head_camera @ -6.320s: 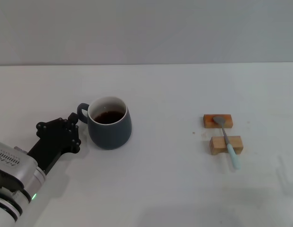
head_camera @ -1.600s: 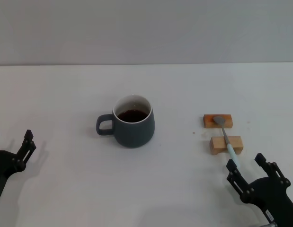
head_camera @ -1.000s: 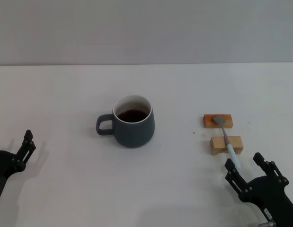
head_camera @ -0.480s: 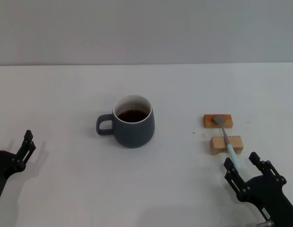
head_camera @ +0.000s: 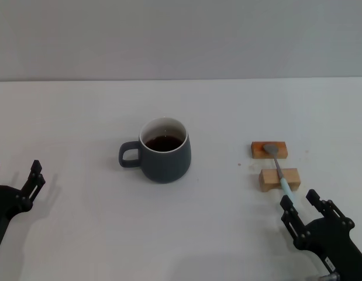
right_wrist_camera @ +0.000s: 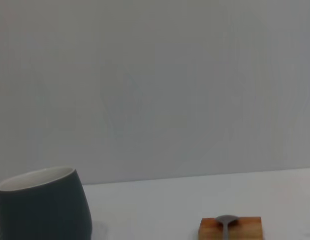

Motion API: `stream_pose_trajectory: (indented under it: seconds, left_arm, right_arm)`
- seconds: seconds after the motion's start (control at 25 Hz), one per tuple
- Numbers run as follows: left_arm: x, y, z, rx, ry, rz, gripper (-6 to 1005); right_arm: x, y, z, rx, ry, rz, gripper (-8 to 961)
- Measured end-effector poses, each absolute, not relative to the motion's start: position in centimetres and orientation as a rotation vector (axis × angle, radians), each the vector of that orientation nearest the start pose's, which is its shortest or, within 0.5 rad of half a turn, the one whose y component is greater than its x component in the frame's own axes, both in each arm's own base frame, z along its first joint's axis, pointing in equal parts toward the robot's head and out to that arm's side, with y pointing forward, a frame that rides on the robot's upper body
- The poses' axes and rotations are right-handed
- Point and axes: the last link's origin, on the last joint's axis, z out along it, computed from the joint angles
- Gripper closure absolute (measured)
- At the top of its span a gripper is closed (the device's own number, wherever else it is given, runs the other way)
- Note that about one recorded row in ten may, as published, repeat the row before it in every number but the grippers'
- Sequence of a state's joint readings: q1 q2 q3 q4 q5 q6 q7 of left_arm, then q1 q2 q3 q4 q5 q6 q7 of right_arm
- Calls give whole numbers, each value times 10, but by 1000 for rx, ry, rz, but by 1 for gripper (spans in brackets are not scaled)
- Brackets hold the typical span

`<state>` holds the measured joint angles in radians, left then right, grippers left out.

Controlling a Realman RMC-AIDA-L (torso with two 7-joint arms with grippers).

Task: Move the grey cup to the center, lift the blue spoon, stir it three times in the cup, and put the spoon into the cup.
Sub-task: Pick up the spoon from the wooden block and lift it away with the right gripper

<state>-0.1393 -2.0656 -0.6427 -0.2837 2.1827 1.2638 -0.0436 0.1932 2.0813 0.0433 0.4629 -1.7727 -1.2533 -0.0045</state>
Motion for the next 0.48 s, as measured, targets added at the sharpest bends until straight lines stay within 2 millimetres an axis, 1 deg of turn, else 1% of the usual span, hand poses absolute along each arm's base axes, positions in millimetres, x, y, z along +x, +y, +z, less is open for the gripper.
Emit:
stream_pose_trajectory:
  seconds: [0.4, 0.48]
  left_arm:
    - [-368, 232, -30, -1577, -609, -601, 140]
    - [-368, 232, -30, -1577, -609, -601, 140]
  right_arm:
    - [313, 205, -108, -1839, 760, 719, 412]
    - [313, 205, -108, -1839, 760, 720, 429]
